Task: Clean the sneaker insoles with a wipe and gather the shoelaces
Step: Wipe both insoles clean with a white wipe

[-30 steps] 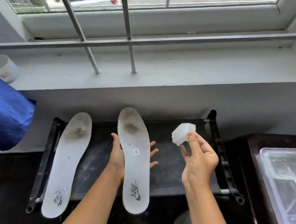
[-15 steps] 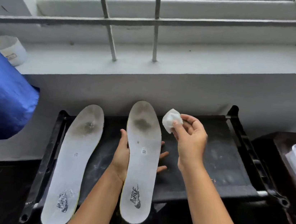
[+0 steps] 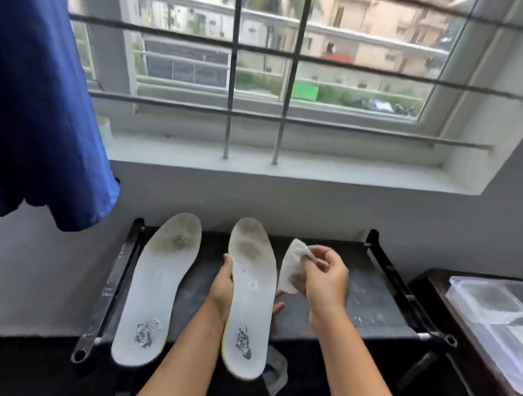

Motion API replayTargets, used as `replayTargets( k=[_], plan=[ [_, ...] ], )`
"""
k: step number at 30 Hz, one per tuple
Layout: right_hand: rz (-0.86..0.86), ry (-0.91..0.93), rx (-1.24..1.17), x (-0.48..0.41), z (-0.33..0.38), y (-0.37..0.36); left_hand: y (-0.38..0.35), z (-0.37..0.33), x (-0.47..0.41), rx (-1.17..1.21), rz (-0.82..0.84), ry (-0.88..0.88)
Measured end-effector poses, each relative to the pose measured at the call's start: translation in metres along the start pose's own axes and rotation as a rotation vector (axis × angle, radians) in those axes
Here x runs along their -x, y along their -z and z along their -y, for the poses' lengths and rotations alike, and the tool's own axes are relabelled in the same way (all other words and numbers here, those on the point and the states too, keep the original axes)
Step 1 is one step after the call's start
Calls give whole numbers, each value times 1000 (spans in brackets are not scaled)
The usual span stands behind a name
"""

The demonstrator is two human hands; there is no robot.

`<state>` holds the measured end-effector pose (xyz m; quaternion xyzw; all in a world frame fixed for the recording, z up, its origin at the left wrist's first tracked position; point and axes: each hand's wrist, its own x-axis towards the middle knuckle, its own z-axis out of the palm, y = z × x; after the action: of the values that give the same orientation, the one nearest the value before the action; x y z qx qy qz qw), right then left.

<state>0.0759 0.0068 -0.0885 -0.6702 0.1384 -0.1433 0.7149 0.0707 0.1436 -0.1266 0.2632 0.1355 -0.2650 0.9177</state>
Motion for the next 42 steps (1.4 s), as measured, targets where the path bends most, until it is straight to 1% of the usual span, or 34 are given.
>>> replayTargets(
  k=[7,10,12,15,18,20,21,23,26,29,31,32,33,35,37,38,39,41,42],
  plan=[
    [12,31,150,-9,9,-14,3,0,-6,-15,-78,-29],
    [28,104,258,-15,6,-32,7,-1,-13,-65,-86,-41],
    [108,171,364,-18,3,-45,8,-3,-14,-100,-39,-53],
    [310,286,525,-18,-7,-62,15,-5,-23,-96,26,-99],
    [484,500,829,-24,-24,-68,23,-7,-31,-4,-2,-141],
    [523,588,1021,-26,-23,-64,24,-7,-31,10,17,-116],
    [519,609,1051,-29,-21,-61,22,-6,-29,2,21,-103],
    [501,630,1008,-34,-17,-56,18,-4,-24,-35,46,-96],
    [468,614,961,-37,-17,-49,12,0,-13,-68,82,-87],
    [327,579,990,-41,-15,-37,11,9,1,-88,131,-59],
    [210,580,931,-42,-10,-33,12,17,7,-98,133,-76],
    [178,607,885,-39,-7,-34,12,21,11,-97,125,-90],
    [181,646,850,-32,-4,-37,13,25,14,-90,119,-104],
    [284,747,824,-14,-4,-45,13,30,19,-67,105,-127],
    [425,802,886,5,-13,-52,11,31,21,-16,107,-129],
    [450,800,946,6,-18,-52,11,30,21,-11,87,-130],
    [418,783,1016,2,-20,-50,14,29,20,-27,66,-134],
    [253,689,1119,-13,-15,-39,16,26,23,-94,43,-112],
    [167,630,1111,-22,-9,-33,16,26,25,-125,35,-95]
  ],
)
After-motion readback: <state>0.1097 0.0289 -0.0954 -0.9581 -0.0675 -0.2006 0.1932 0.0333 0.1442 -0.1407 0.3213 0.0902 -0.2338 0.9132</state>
